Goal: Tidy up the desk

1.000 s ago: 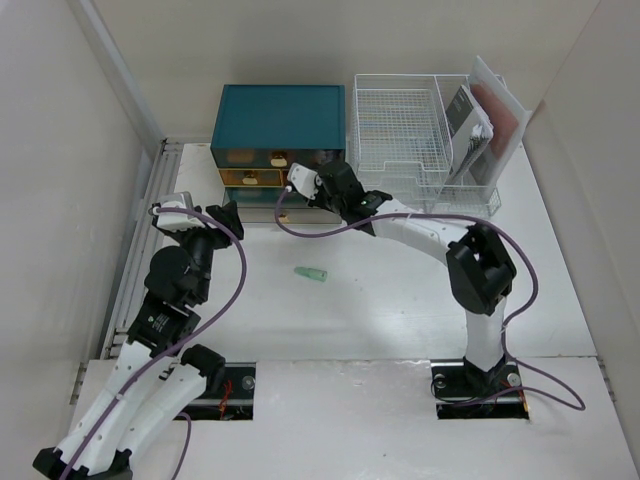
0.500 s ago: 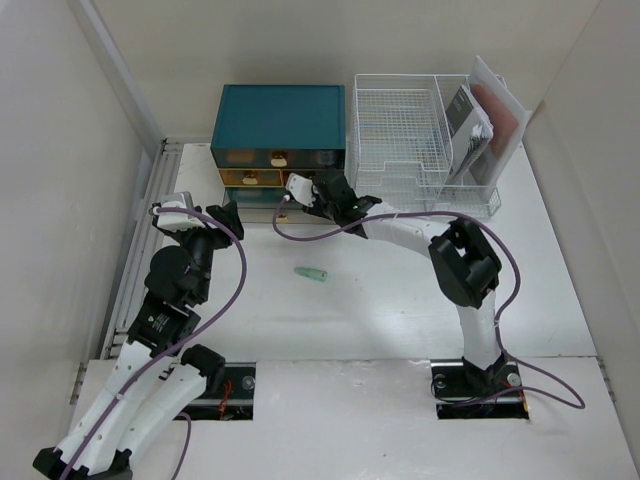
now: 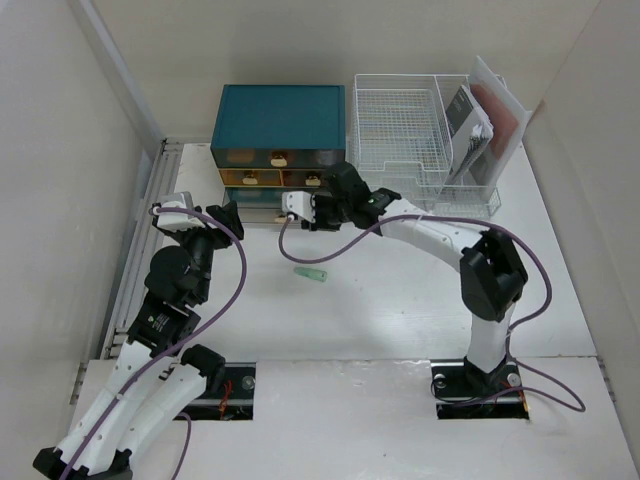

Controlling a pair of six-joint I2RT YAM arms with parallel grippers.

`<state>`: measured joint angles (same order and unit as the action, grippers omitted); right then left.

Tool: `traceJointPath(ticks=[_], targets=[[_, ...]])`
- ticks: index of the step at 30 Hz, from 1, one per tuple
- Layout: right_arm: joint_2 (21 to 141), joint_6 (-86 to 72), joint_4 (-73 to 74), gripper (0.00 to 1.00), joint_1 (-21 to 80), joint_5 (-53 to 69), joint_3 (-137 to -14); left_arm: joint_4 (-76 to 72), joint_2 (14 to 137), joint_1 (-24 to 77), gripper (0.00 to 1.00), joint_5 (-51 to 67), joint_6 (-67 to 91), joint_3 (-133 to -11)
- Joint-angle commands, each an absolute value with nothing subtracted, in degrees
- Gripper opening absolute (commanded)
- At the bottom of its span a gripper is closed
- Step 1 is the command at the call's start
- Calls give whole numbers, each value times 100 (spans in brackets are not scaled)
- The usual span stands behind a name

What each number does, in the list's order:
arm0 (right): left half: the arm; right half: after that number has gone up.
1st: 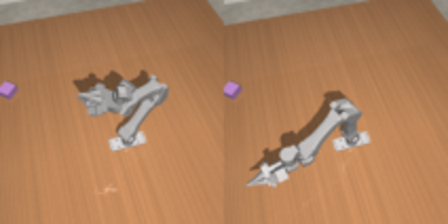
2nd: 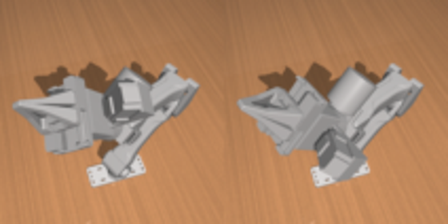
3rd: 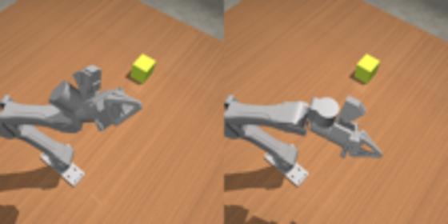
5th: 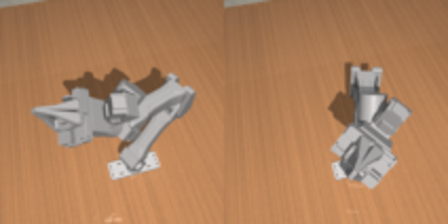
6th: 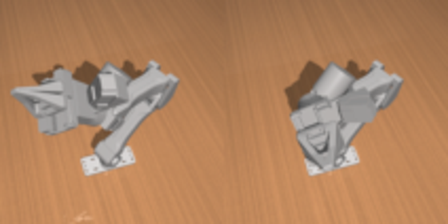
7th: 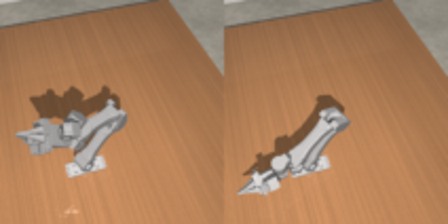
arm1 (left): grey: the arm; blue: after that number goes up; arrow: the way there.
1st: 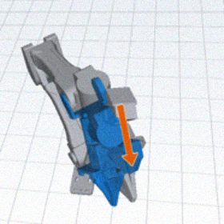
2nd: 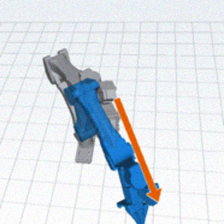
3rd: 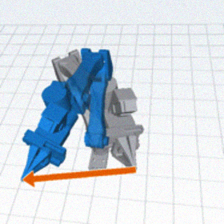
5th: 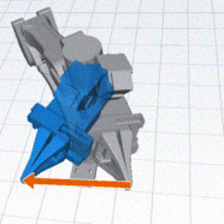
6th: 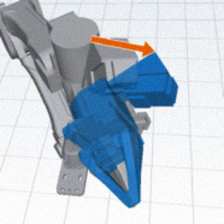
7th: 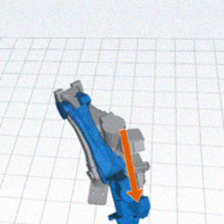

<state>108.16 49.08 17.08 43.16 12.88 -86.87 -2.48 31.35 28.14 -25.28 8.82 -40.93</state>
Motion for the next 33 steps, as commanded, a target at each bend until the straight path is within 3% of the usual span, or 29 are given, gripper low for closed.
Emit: traceJointPath(ticks=[1,5,10,25,33], targets=[[11237,6247,3854,37,4315,3856,-9007,-422,3111,2839,70,-2487,809,-4104],[12189,6759,5220,39,4315,3852,-9720,-422,3111,2839,70,-2487,809,-4104],[12059,6452,4326,42,4430,3499,-9176,-422,3059,2839,70,-2487,809,-4104],[12007,6021,4254,47,4430,3620,-9308,-422,3006,2839,70,-2487,809,-4104],[11584,6021,4447,50,5175,4113,-9308,-422,2953,2839,70,-2540,809,-4104]])
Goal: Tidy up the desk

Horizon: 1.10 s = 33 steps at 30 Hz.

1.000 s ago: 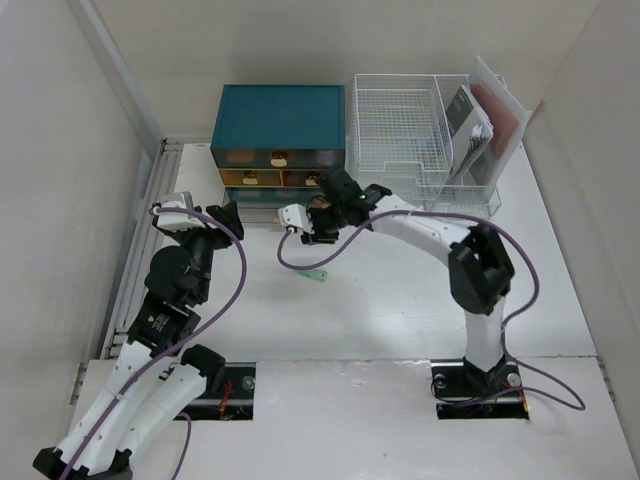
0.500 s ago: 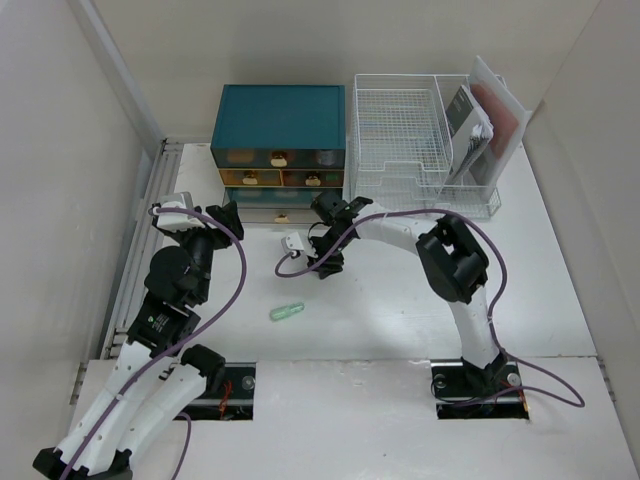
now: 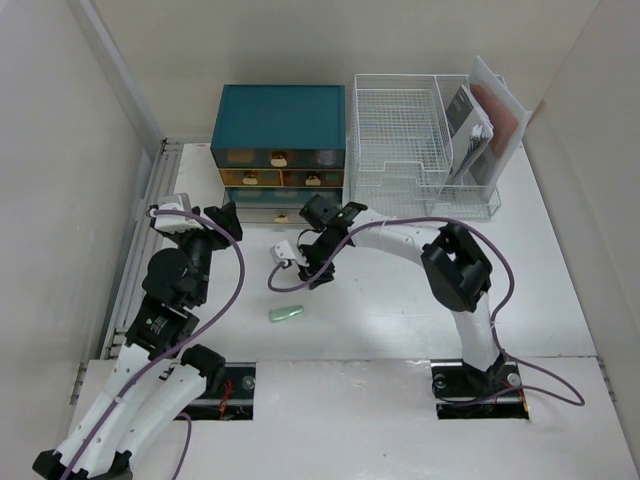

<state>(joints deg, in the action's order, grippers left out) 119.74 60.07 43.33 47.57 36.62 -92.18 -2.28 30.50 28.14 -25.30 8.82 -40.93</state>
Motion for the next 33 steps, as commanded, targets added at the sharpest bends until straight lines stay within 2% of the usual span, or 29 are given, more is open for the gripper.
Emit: traceJointPath(ticks=[1,18,33], targets=[[11584,6021,4499,50,5238,4113,-9308,-422,2953,2839,70,-2540,809,-4104],[11725,4395,3024,52,5915,3121,-8974,-422,2848,2839,70,-2593,809,-4104],[12164,4280,3007,53,6328,2989,-8974,-422,2795,2839,70,-2593,809,-4104]])
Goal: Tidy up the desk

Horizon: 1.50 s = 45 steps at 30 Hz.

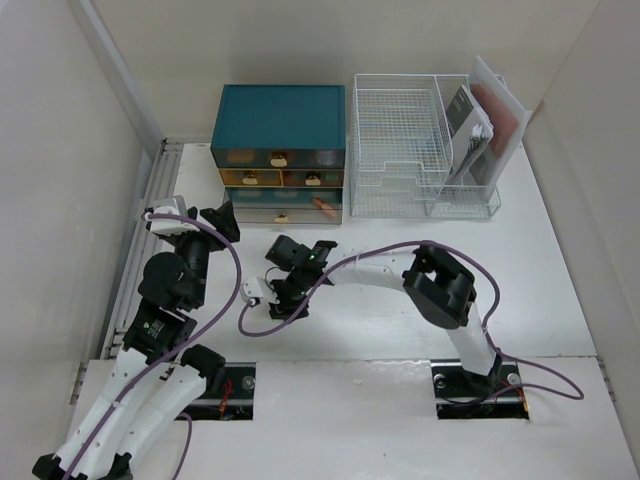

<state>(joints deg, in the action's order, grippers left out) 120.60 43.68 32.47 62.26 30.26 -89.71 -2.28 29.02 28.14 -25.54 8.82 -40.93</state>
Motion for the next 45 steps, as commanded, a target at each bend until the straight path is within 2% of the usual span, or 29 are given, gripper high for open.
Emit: traceJointPath(ticks=[1,9,11,12,14,16,19,23,27,45], targets=[[12164,4193,3006,53,6328,2936,-8974,-422,2795,2839,70,-2593,809,-4104],[12357,3814,2575,52,6328,2111,-8921,-422,2795,2839,70,-2593,809,-4104],[12410,3762,2514,42,6328,2048,-8921,-422,2795,2839,70,-2593,809,-4104],[12410,3710,2514,26,6328,1961,-8921,-422,2795,2839,70,-2593,809,-4104],[12358,3709,2409,10,6328,1750,-8973,-422,2795,2839,70,-2593,809,-4104],[12209,3709,2260,0,6328,1383,-8974,-422,2795,2839,70,-2593,809,-4104],[11911,3709,1970,0,6328,680,-8913,-422,2795,2839,70,-2593,809,-4104],[11523,3919,1214,0,6328,-1137,-8780,-475,2795,2839,70,-2593,809,-4104],[11443,4052,949,0,5943,-1897,-8964,-475,2795,2839,70,-2593,809,-4104],[11733,4474,633,1,4720,-2268,-9431,-475,2900,2839,70,-2593,809,-4104]])
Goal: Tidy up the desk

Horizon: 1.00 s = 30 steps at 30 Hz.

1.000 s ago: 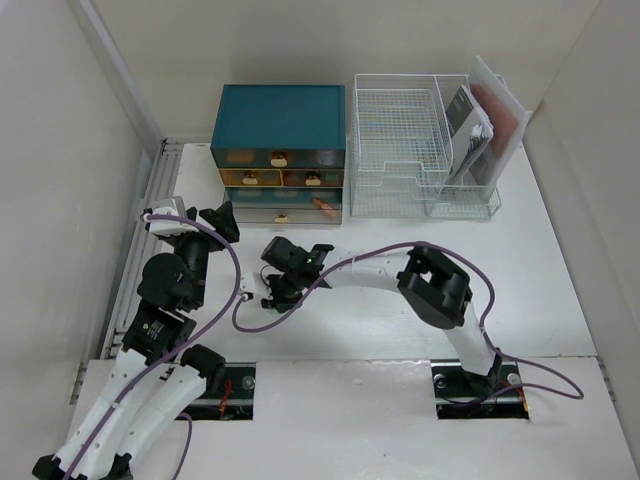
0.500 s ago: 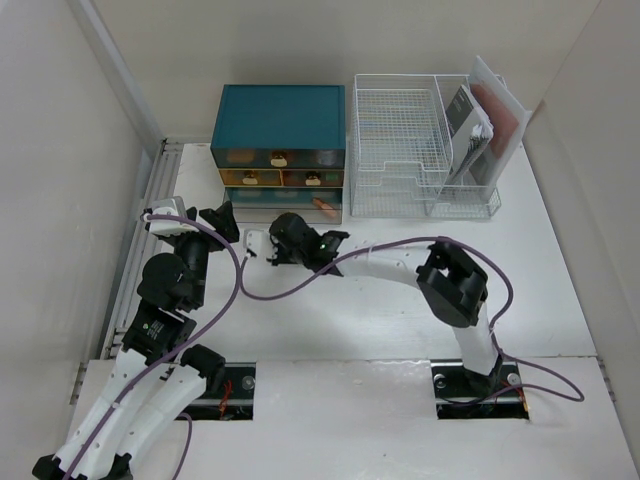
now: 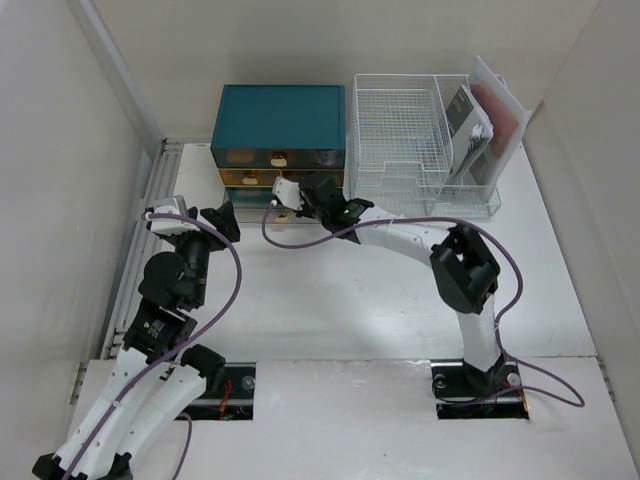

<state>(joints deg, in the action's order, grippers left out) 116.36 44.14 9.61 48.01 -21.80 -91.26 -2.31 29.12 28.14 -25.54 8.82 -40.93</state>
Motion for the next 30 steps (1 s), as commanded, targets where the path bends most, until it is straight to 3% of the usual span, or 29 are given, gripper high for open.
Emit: traceJointPath(ticks=[1,8,12,13,16,22,26,27,29,30], targets=[[11733,4474,633,1,4720,-2268,-9509,-475,2900,2839,70,-2593,809,-4104],[12067,4526,633,6,4597,-1969,-9686,-475,2900,2839,70,-2593,809,-4104],[12269,4526,756,21,4544,-1969,-9817,-475,2900,2839,71,-2593,809,-4104],[12270,4526,756,31,4544,-1969,-9870,-475,2900,2839,71,-2593,809,-4104],[12270,4474,756,46,4483,-1969,-9870,-475,2953,2839,71,-2593,809,-4104],[12103,4351,756,52,4482,-1916,-9870,-475,2953,2839,71,-2593,809,-4104],[11726,4202,756,52,4482,-1688,-9756,-475,2953,2839,71,-2593,809,-4104],[11620,4201,756,47,4482,-1505,-9756,-475,2953,2839,71,-2593,809,-4104],[11427,4061,756,26,4482,-1180,-9555,-475,2953,2839,71,-2593,809,-4104],[11234,4061,756,2,4413,-925,-9493,-475,2953,2839,71,-2593,809,-4104]])
